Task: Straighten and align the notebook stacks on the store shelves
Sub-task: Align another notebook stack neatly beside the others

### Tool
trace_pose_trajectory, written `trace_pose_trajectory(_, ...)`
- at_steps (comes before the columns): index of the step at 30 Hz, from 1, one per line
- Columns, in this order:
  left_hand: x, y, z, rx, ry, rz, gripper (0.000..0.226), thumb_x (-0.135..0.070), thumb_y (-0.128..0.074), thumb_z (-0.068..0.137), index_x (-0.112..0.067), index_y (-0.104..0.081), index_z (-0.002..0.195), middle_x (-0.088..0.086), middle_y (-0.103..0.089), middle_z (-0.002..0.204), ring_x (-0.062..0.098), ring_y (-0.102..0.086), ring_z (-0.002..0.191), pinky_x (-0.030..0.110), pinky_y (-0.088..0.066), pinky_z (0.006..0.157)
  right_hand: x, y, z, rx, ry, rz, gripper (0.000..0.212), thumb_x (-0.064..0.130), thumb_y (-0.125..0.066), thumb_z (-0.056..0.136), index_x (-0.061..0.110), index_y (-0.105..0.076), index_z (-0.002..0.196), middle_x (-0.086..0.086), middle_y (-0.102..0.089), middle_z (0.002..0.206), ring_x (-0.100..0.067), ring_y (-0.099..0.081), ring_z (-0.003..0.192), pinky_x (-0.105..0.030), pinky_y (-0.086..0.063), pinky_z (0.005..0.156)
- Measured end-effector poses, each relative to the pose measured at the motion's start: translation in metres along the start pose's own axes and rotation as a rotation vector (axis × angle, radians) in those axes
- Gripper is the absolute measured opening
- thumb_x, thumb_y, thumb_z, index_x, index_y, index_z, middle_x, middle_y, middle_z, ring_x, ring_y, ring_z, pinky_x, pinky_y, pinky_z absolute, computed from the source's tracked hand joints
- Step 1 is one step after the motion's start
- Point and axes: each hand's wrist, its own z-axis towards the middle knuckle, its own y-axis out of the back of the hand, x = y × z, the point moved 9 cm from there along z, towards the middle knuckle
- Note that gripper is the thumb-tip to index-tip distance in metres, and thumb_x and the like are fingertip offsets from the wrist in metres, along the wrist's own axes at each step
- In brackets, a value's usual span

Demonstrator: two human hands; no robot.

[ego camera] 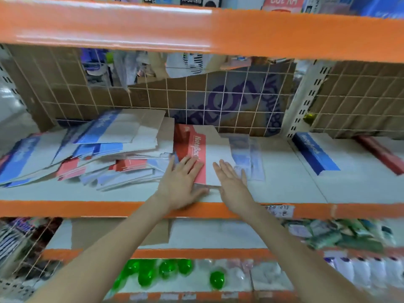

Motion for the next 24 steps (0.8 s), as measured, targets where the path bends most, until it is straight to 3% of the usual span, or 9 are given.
trace_pose_trajectory(4, -0.009, 0.001, -0.015, -0.035, 0.017, 0.003, 0.063, -0.019, -0.038, 0.094, -0.022, -0.009, 0.151, -0.002, -0.009, 0.158, 0.016, -0.006, 0.145, 0.046, 0.003, 0.115, 0.003, 0.001, -0.023, -0.019, -0.021, -0.040, 0.091, -0.014, -0.041, 0.083, 0.023, 0.006, 0.151, 0.001, 0.011, 0.159, -0.011, 0.009, 0.146, -0.042, 0.009, 0.115)
trace_pose_trajectory(7, -0.022, 0.008, -0.022, -0.082, 0.008, -0.007, 0.065, -0.009, -0.036, 0.092, -0.021, -0.010, 0.151, 0.000, -0.012, 0.158, 0.017, -0.008, 0.145, 0.047, 0.002, 0.115, -0.001, 0.007, -0.036, -0.072, -0.040, -0.047, 0.091, -0.016, -0.041, 0.082, 0.025, 0.001, 0.152, 0.002, 0.004, 0.160, -0.009, 0.004, 0.146, -0.039, 0.007, 0.116)
trace_pose_trajectory(16, -0.097, 0.047, -0.006, -0.236, -0.066, -0.138, 0.059, -0.006, -0.036, 0.095, -0.029, -0.024, 0.148, -0.002, -0.026, 0.154, 0.018, -0.018, 0.143, 0.046, -0.005, 0.114, -0.062, 0.053, -0.085, -0.344, -0.122, -0.007, 0.085, -0.014, -0.041, 0.081, 0.025, -0.013, 0.152, -0.001, -0.011, 0.159, -0.012, -0.008, 0.146, -0.036, 0.004, 0.115)
trace_pose_trajectory(24, -0.245, 0.054, 0.041, -0.240, -0.213, -0.123, 0.059, -0.010, -0.037, 0.096, -0.031, -0.020, 0.148, -0.006, -0.022, 0.155, 0.014, -0.014, 0.144, 0.043, -0.001, 0.114, -0.200, 0.080, -0.151, -0.413, -0.234, -0.010, 0.074, -0.006, -0.037, 0.087, 0.025, -0.016, 0.151, 0.000, -0.017, 0.158, -0.011, -0.013, 0.145, -0.034, 0.002, 0.113)
